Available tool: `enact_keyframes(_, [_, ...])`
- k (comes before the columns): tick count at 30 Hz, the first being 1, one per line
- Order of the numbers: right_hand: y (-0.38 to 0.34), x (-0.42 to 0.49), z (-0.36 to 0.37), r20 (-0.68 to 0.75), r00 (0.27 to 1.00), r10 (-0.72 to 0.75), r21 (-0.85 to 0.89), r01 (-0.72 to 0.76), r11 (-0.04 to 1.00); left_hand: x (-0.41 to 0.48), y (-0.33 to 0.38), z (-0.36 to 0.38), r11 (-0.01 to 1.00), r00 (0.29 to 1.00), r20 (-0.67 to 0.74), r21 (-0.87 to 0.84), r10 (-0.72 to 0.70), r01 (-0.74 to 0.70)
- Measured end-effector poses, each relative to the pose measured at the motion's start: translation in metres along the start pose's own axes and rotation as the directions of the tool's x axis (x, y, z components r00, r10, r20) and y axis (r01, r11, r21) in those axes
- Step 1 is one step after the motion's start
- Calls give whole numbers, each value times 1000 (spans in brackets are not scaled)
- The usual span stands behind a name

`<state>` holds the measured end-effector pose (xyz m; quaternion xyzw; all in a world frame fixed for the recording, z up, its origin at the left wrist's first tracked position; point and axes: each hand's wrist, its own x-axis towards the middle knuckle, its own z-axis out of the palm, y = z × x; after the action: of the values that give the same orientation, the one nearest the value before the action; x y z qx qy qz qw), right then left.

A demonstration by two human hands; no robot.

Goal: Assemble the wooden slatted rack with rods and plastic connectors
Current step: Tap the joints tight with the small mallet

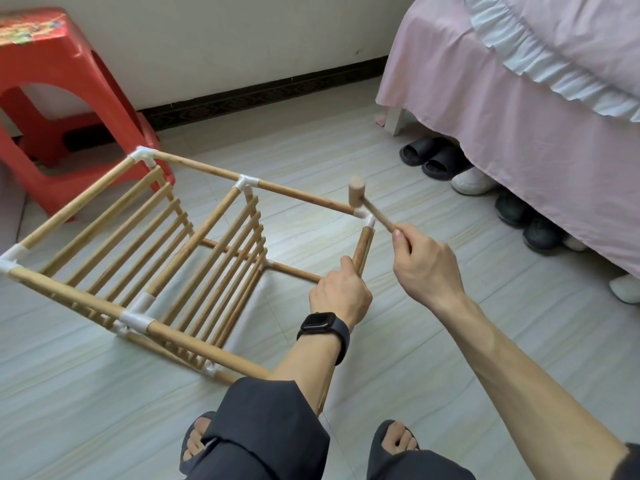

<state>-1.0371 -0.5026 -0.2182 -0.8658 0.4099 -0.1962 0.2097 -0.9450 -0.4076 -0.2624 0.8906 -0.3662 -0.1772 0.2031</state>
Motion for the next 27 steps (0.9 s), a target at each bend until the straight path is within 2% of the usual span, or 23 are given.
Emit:
enact_keyframes(3, [-8,-3,-1,-297,952,-74,151,123,981,0,0,0,1000,1000,-2,1,-2,2])
enact_keyframes(4, [-5,-3,1,-312,948,-63,138,111,984,0,0,0,1000,1000,-3,3,1,-1])
enact_keyframes(5, [2,-2,4,-245,969,-37,89,61,994,0,0,-1,1000,1000,-3,5,4,-4])
enact_keyframes(6, [8,0,6,-111,994,14,5,-14,1000,0,0,-1,1000,1000,-4,6,4,-4])
enact_keyframes(7, [14,3,5,22,996,86,-87,-84,993,-1,0,-1,1000,1000,-4,6,5,-5])
enact_keyframes(8, [18,4,3,84,988,132,-129,-121,984,-1,0,-1,1000,1000,0,6,7,-7])
enact_keyframes(10, [17,5,-5,21,994,110,-41,-109,993,0,0,0,1000,1000,0,12,10,-10])
enact_keyframes(13, [8,1,-11,-253,967,44,192,5,981,0,0,2,1000,1000,-1,10,8,-8])
enact_keyframes(14, [8,1,-10,-289,957,34,213,30,977,1,0,2,1000,1000,-1,10,9,-9])
enact_keyframes(15, [10,1,-6,-258,966,24,170,21,985,1,0,2,1000,1000,1,11,8,-8])
enact_keyframes(17, [15,1,2,-12,997,75,-67,-76,995,1,0,1,1000,1000,-1,12,5,-5])
enact_keyframes(18, [18,1,4,70,989,129,-146,-117,982,1,0,1,1000,1000,0,11,6,-6])
enact_keyframes(19, [18,1,4,90,985,146,-143,-132,981,1,0,2,1000,1000,-1,7,7,-7])
enact_keyframes(21, [12,2,1,14,996,89,-16,-88,996,2,-1,2,1000,1000,-4,9,5,-5])
enact_keyframes(23, [5,0,1,-171,985,28,122,-7,993,3,-1,4,1000,1000,-8,10,5,-5])
enact_keyframes(25, [6,-4,4,-289,957,14,151,31,988,3,-2,5,1000,1000,-8,5,6,-6])
enact_keyframes(26, [10,-4,7,-246,969,26,104,0,995,3,-3,5,1000,1000,-5,1,6,-6])
enact_keyframes(27, [13,-3,10,-132,989,60,20,-58,998,4,-3,4,1000,1000,-7,0,6,-6])
